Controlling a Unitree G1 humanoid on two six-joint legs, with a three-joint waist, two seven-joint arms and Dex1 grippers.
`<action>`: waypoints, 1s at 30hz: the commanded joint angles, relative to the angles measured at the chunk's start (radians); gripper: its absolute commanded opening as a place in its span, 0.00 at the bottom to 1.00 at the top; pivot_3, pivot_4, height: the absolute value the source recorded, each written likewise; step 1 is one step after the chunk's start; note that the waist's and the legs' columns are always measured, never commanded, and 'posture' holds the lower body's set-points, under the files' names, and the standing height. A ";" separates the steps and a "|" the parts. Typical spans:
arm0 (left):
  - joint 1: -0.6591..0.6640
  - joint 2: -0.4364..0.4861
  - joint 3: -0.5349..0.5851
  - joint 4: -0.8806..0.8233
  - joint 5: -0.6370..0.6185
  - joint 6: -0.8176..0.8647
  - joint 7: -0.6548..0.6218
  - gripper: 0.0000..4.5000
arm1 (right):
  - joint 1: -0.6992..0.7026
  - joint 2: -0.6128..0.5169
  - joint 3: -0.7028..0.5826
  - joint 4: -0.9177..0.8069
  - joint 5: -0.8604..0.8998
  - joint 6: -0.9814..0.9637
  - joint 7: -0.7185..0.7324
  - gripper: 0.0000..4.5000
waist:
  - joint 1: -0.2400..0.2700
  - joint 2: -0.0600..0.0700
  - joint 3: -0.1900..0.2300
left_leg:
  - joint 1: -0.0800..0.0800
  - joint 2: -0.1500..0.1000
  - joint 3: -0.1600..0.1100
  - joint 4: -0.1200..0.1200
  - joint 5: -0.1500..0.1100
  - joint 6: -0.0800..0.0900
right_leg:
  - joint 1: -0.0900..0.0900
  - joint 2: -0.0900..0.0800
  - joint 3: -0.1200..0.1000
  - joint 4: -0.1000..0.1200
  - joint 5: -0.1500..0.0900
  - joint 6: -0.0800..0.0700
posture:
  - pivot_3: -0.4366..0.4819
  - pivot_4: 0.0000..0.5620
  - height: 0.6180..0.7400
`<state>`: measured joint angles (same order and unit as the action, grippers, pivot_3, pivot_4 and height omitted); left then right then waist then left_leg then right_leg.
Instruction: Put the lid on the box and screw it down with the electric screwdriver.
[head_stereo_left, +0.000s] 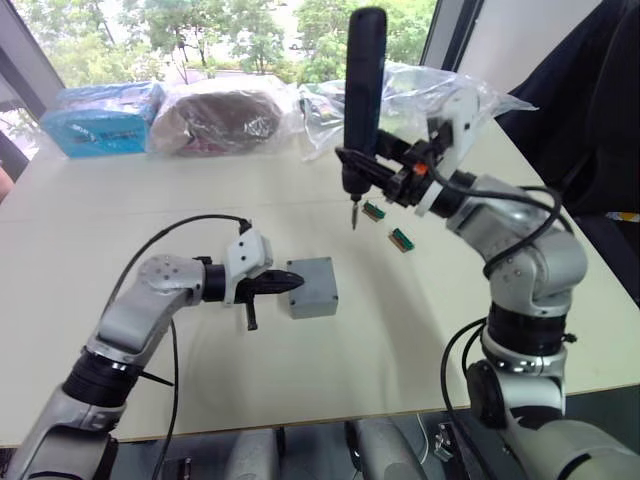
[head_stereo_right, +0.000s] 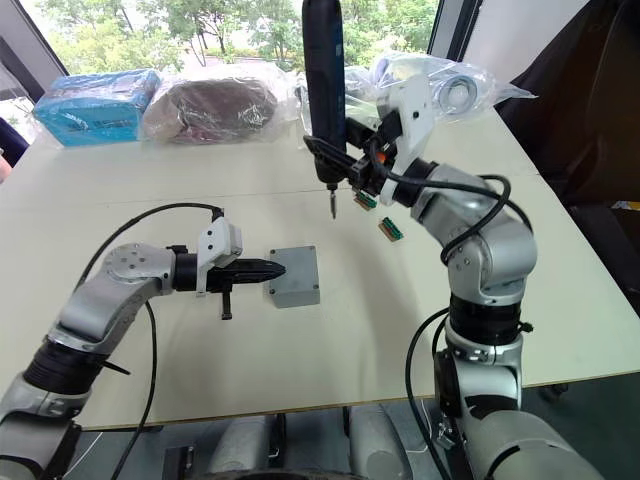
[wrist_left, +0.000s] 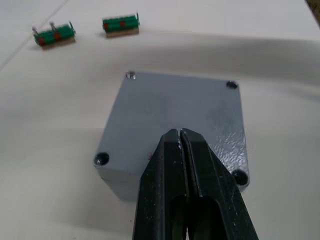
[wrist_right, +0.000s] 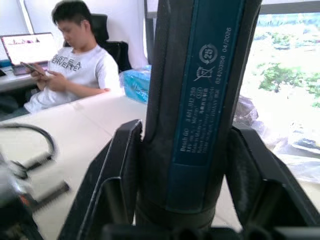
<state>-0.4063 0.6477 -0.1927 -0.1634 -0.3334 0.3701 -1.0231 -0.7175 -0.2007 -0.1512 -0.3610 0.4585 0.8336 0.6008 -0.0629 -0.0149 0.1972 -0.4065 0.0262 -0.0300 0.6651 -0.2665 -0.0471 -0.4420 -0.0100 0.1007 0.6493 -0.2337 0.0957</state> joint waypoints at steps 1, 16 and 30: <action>0.013 -0.007 -0.018 0.006 0.029 -0.002 0.004 0.00 | 0.008 0.059 0.024 -0.081 0.029 -0.105 -0.054 0.42 | -0.005 0.000 0.000 | 0.000 0.000 0.000 0.000 0.000 0.000 | 0.000 0.000 0.000 0.000 0.000 0.000 | 0.48 0.27 1.00; 0.016 -0.005 -0.009 0.007 0.043 -0.004 -0.002 0.00 | 0.178 0.067 0.201 0.004 -0.097 -0.398 -0.075 0.42 | -0.006 0.000 0.000 | 0.001 0.000 0.000 0.000 0.000 0.000 | 0.001 0.000 0.000 0.000 0.000 0.000 | 0.48 0.27 1.00; 0.003 -0.011 -0.009 0.024 0.051 -0.009 -0.002 0.00 | 0.250 0.043 0.255 0.049 -0.151 -0.513 -0.064 0.42 | -0.006 0.000 0.000 | 0.002 0.000 0.000 0.000 0.000 0.000 | 0.002 0.000 0.000 0.000 0.000 0.000 | 0.48 0.27 1.00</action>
<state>-0.4069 0.6318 -0.1899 -0.1558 -0.3050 0.3569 -1.0229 -0.4619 -0.1578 0.1036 -0.2859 0.3128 0.3707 0.5350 -0.0693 -0.0152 0.1969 -0.4046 0.0262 -0.0300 0.6652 -0.2664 -0.0472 -0.4401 -0.0098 0.1008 0.6492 -0.2339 0.0956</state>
